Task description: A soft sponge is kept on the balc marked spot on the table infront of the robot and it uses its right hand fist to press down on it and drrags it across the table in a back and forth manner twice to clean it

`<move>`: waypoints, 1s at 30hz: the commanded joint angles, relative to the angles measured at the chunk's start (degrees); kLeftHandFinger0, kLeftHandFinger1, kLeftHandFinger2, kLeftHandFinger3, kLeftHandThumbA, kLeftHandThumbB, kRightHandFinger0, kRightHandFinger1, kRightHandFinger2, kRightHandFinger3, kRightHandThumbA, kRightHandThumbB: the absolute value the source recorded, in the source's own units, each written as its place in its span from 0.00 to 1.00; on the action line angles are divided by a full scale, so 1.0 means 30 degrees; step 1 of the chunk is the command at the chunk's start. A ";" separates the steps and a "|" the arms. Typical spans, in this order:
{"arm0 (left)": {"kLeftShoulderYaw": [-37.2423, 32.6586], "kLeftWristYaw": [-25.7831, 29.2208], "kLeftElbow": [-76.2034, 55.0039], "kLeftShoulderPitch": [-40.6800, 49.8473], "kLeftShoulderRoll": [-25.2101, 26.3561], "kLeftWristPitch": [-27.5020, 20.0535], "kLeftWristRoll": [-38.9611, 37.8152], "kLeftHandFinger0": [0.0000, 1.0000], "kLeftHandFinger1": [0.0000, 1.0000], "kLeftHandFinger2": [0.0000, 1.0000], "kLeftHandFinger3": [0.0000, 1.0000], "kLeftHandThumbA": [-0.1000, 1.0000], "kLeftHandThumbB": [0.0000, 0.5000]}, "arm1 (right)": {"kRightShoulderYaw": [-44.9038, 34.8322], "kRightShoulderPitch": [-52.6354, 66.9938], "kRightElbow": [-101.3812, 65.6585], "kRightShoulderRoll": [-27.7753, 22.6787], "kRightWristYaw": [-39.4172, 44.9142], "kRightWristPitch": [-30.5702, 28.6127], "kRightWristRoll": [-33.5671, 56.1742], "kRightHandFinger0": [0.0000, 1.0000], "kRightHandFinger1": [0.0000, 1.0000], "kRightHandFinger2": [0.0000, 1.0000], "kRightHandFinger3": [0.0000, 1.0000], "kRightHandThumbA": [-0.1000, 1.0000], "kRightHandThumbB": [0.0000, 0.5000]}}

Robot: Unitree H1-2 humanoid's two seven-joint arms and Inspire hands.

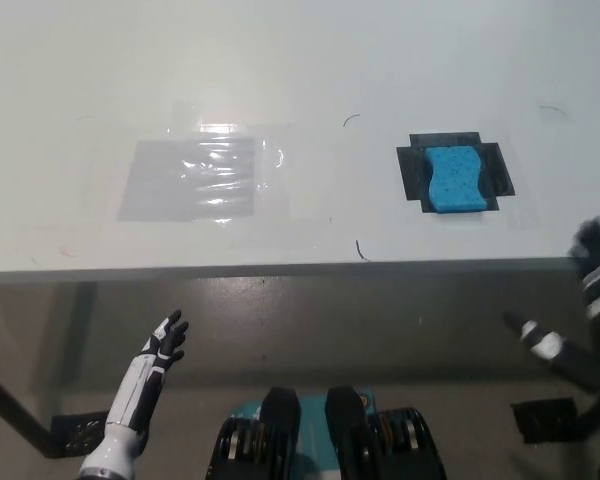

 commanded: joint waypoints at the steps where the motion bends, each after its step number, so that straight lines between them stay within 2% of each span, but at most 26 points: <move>1: -0.0004 -0.0105 -0.0354 -0.0246 0.0252 -0.1222 0.0099 1.00 1.00 1.00 1.00 1.00 0.11 | -0.1456 -0.3240 -0.6025 -0.2503 -0.0008 0.1740 0.2771 1.00 1.00 1.00 1.00 1.00 0.55; 6: -0.0030 -0.0085 -0.0183 -0.0247 0.0258 -0.1506 0.0151 1.00 1.00 1.00 1.00 1.00 0.09 | -0.2203 -0.7910 -0.7156 -0.3951 -0.0964 0.4332 0.3165 1.00 1.00 1.00 1.00 1.00 0.56; 10: -0.0004 -0.0027 -0.0198 -0.0187 0.0215 -0.1473 0.0161 1.00 1.00 1.00 1.00 1.00 0.14 | -0.2284 -1.2174 -0.6070 -0.4161 -0.1547 0.6231 0.3601 1.00 1.00 1.00 1.00 1.00 0.62; 14: -0.0034 -0.0041 -0.0252 -0.0133 0.0185 -0.1479 0.0163 1.00 1.00 1.00 1.00 1.00 0.12 | -0.2151 -1.5140 -0.3113 -0.3839 -0.1218 0.6322 0.3958 1.00 1.00 1.00 1.00 1.00 0.61; 15: -0.0041 0.0003 -0.0189 -0.0155 0.0210 -0.1602 0.0235 1.00 1.00 1.00 1.00 1.00 0.13 | -0.2193 -1.5892 -0.2154 -0.3635 -0.1156 0.6417 0.4246 1.00 1.00 1.00 1.00 1.00 0.57; 16: -0.0074 0.0034 -0.0125 -0.0092 0.0172 -0.1710 0.0279 1.00 1.00 1.00 1.00 1.00 0.13 | -0.2220 -1.6536 -0.1241 -0.3545 -0.0990 0.6640 0.4692 0.92 0.86 0.82 0.84 1.00 0.53; 17: -0.0072 0.0039 -0.0151 -0.0068 0.0151 -0.1650 0.0269 1.00 1.00 1.00 1.00 1.00 0.13 | -0.2209 -1.7069 -0.0548 -0.3468 -0.0874 0.6981 0.4976 0.65 0.50 0.50 0.52 1.00 0.52; 18: -0.0070 0.0035 -0.0207 -0.0047 0.0141 -0.1535 0.0267 1.00 1.00 1.00 1.00 1.00 0.13 | -0.2142 -1.7772 0.0441 -0.3312 -0.0772 0.7365 0.5151 0.41 0.22 0.22 0.25 1.00 0.34; 19: -0.0072 0.0037 -0.0215 -0.0038 0.0150 -0.1526 0.0283 1.00 1.00 1.00 1.00 1.00 0.13 | -0.2096 -1.8091 0.1005 -0.3188 -0.0689 0.7360 0.5078 0.28 0.13 0.14 0.16 1.00 0.33; 20: -0.0080 0.0055 -0.0181 -0.0031 0.0116 -0.1586 0.0283 1.00 1.00 1.00 1.00 1.00 0.13 | -0.1855 -1.8529 0.1888 -0.3039 -0.0886 0.7259 0.4148 0.01 0.01 0.01 0.01 1.00 0.32; 25: -0.0062 0.0087 -0.0429 0.0000 0.0084 -0.1385 0.0287 1.00 1.00 1.00 1.00 1.00 0.13 | -0.1292 -2.0138 0.5381 -0.2101 -0.1123 0.7399 0.2836 0.00 0.00 0.00 0.00 1.00 0.28; 26: -0.0070 0.0050 -0.0456 -0.0006 0.0101 -0.1301 0.0274 1.00 1.00 1.00 1.00 1.00 0.14 | -0.1185 -2.0380 0.6122 -0.1961 -0.1250 0.7140 0.2387 0.00 0.00 0.00 0.00 1.00 0.26; 28: -0.0070 -0.0015 -0.0527 0.0030 0.0119 -0.1281 0.0213 1.00 1.00 1.00 1.00 1.00 0.14 | -0.0911 -2.0906 0.7876 -0.1670 -0.1585 0.6604 0.1519 0.00 0.00 0.00 0.00 1.00 0.29; 30: -0.0075 0.0009 -0.0403 0.0116 0.0138 -0.1421 0.0245 1.00 1.00 1.00 1.00 1.00 0.15 | -0.0699 -2.1395 1.0020 -0.1340 -0.1719 0.5881 0.1056 0.00 0.00 0.00 0.00 1.00 0.24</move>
